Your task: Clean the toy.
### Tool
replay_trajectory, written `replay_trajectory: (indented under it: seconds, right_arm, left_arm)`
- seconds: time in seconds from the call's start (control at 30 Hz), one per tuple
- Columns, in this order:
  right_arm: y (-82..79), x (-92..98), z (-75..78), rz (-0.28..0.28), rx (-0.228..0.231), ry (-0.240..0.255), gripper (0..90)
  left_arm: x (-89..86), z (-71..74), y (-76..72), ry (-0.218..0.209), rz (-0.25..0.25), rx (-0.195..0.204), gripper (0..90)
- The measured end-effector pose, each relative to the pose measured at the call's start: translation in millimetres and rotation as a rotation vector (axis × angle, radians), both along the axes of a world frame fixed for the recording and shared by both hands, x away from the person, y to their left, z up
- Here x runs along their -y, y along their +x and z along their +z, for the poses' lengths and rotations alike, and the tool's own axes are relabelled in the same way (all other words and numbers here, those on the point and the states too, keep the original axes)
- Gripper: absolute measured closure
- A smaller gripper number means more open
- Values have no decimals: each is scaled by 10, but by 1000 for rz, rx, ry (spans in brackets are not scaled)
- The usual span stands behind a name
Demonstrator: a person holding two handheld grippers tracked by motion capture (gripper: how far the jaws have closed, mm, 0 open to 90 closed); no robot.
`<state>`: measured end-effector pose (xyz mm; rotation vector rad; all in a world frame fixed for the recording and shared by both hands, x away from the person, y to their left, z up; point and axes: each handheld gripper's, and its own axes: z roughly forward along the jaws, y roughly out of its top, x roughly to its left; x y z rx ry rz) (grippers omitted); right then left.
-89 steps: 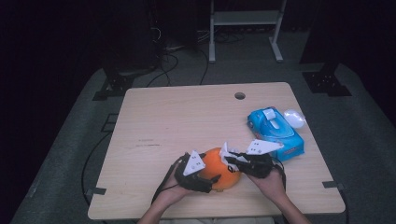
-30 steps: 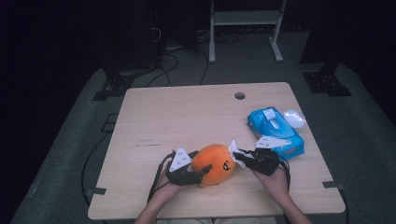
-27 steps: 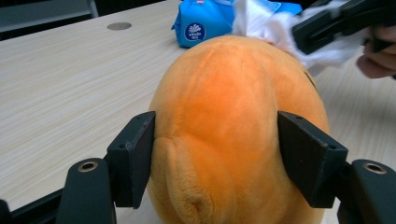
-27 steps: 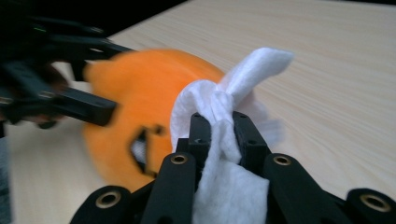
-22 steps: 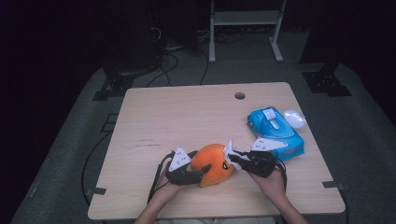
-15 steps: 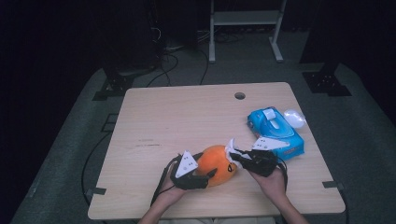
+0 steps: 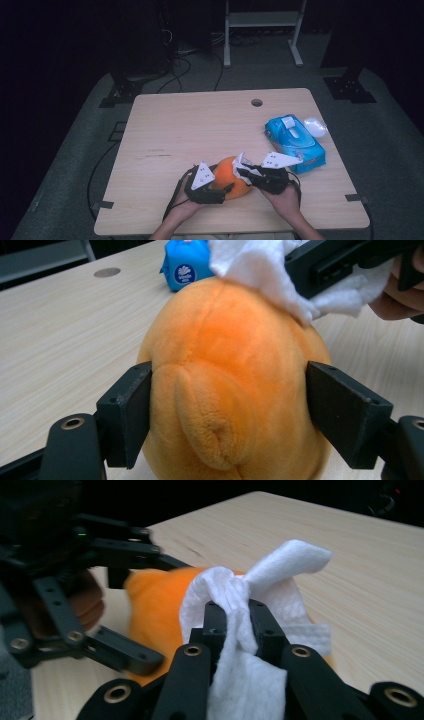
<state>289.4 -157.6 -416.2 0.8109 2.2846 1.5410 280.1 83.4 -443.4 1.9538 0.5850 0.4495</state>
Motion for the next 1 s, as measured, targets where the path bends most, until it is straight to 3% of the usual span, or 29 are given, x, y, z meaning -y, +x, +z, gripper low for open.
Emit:
replay_trajectory:
  seconds: [0.07,0.2,0.23,0.27,0.3,0.4,0.47,0.63,0.7,0.77,0.87,0.97,1.0]
  right_arm:
    - [24,15,-3,-4,-6,-1,795]
    - [132,155,-63,-62,-38,-2,795]
    - [135,164,-65,-63,-49,12,795]
    - [76,96,-29,-49,-20,-7,795]
    - [76,96,-29,-49,-20,-7,795]
    - [-42,-76,22,18,10,-21,794]
    - [-69,-117,48,28,34,-48,794]
    - [38,64,40,-41,-1,-18,795]
    - [-6,34,57,-34,10,-23,795]
    - [-81,-66,80,15,33,-26,794]
    - [-140,-184,124,49,75,-63,794]
    - [-65,-84,137,-2,59,-55,794]
    - [9,34,114,-58,44,-57,794]
  left_arm:
    - [-43,9,35,-24,-4,-11,213]
    - [-76,9,96,-61,13,-62,174]
    - [-58,1,83,-45,8,-50,202]
    - [-37,-1,70,-28,8,-40,220]
    - [-17,3,52,-26,6,-33,220]
    - [36,23,4,13,-17,7,232]
    - [18,22,4,9,-28,8,239]
    - [39,24,-10,-8,-45,4,259]
    - [70,27,-27,12,-49,21,259]
    - [93,22,-50,28,-58,38,259]
    - [86,21,-62,41,-61,49,261]
    - [80,15,-63,36,-69,50,269]
    - [84,13,-67,36,-72,51,269]
